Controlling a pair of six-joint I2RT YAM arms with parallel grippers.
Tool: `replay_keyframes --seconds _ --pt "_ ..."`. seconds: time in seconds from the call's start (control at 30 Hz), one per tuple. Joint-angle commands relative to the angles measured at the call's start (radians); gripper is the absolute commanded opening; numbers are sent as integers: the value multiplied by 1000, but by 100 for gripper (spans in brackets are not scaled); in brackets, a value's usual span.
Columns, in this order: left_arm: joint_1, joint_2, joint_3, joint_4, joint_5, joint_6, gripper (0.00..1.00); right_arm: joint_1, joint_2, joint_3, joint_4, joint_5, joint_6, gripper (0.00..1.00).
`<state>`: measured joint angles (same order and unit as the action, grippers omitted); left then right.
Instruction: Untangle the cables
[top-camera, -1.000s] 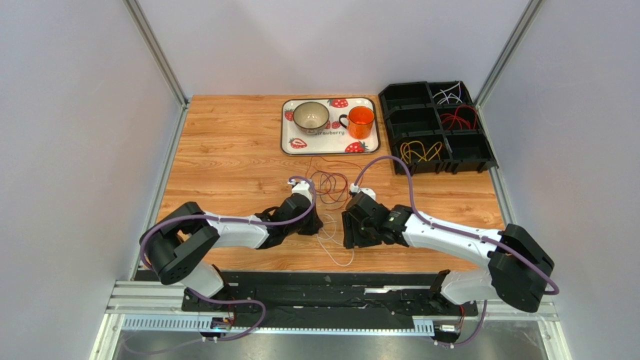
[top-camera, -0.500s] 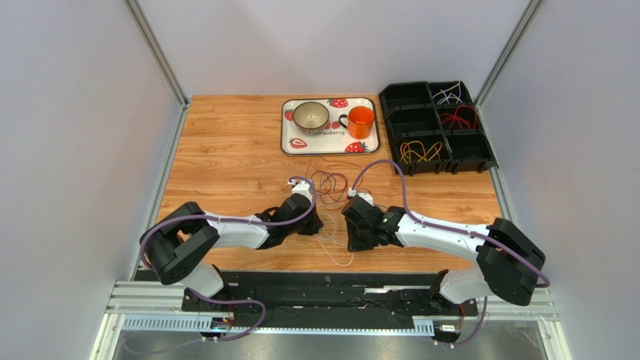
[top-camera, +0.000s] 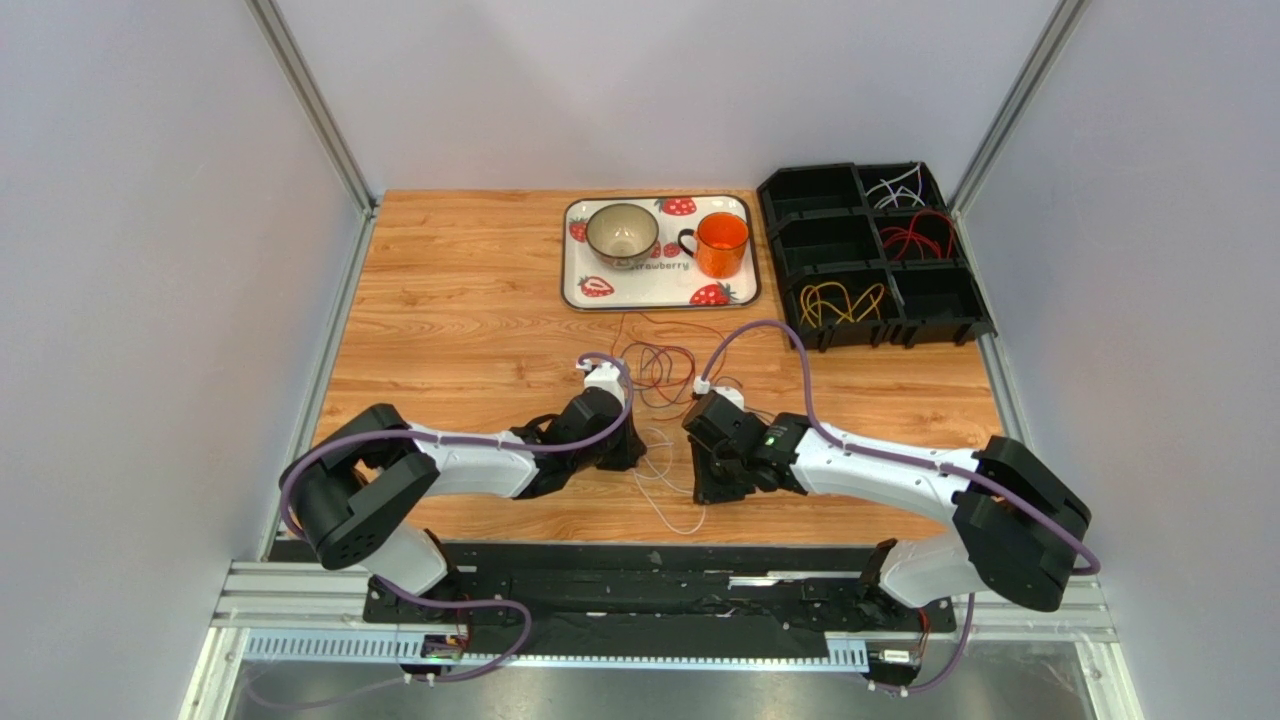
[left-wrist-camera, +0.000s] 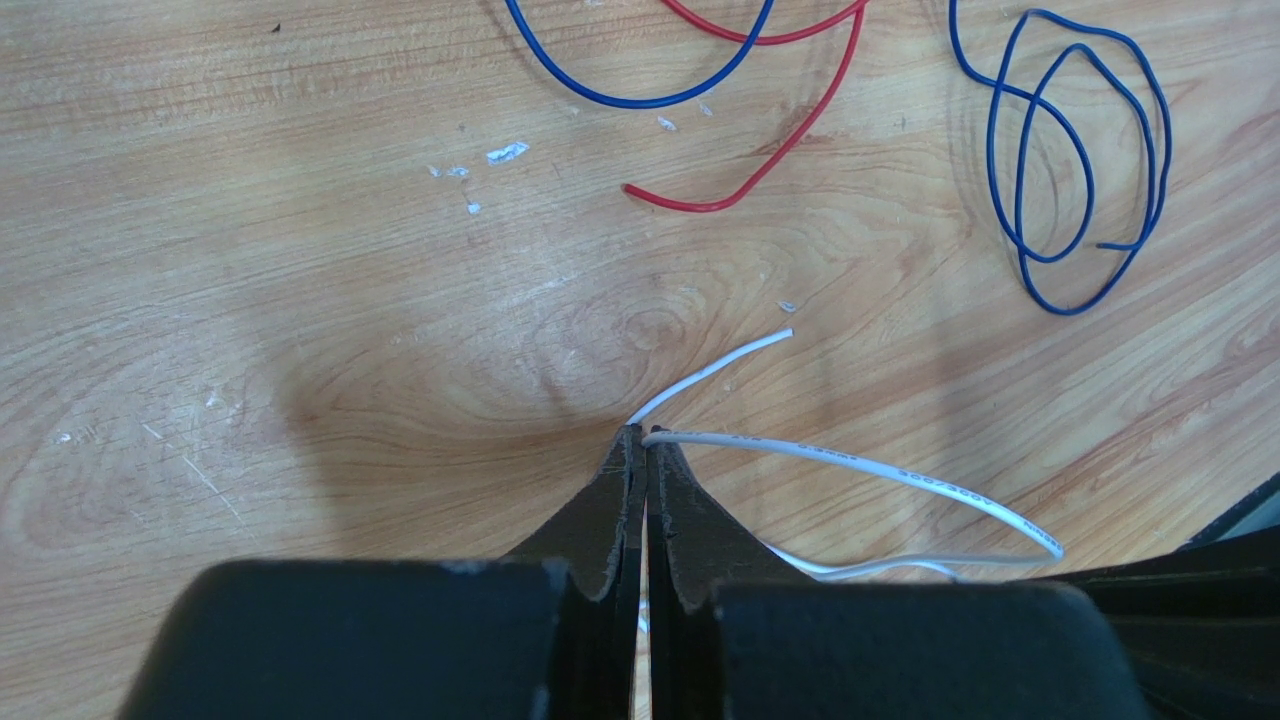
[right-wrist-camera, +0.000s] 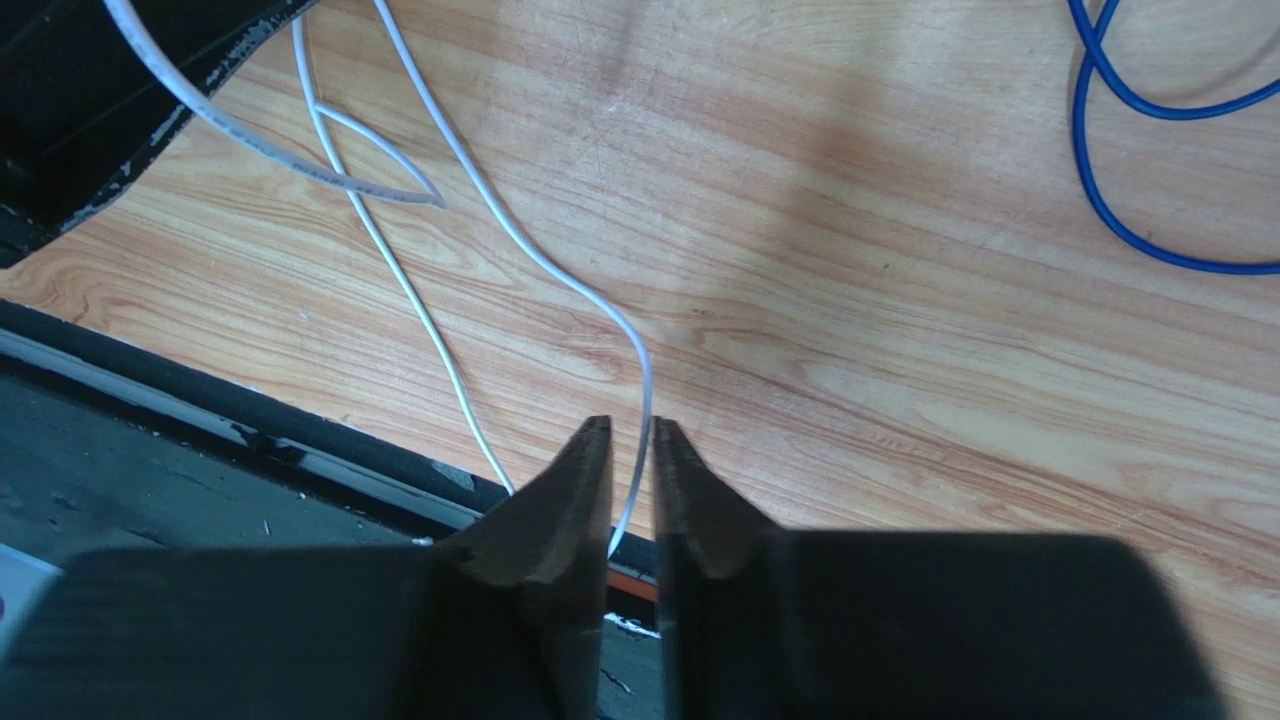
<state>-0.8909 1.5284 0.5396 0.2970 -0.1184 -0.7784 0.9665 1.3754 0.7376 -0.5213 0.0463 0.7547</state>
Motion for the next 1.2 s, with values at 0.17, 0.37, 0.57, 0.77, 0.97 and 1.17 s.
replay_keyframes --seconds 0.17,0.37,0.57,0.77,0.97,1.17 --pt "-11 3 19 33 -18 19 0 6 11 -6 20 -2 -3 25" --pt "-13 -1 17 33 -20 19 0 9 34 0 18 -14 -8 14" --pt "-17 -13 11 48 -15 33 0 9 21 26 -14 7 -37 0" --pt "-52 -57 -18 85 -44 67 36 -12 -50 274 -238 248 -155 0" --pt "-56 -62 -23 83 -67 59 67 -48 -168 543 -281 421 -336 0" --pt "-57 -44 -7 74 -69 60 66 -118 -168 738 -275 495 -449 0"
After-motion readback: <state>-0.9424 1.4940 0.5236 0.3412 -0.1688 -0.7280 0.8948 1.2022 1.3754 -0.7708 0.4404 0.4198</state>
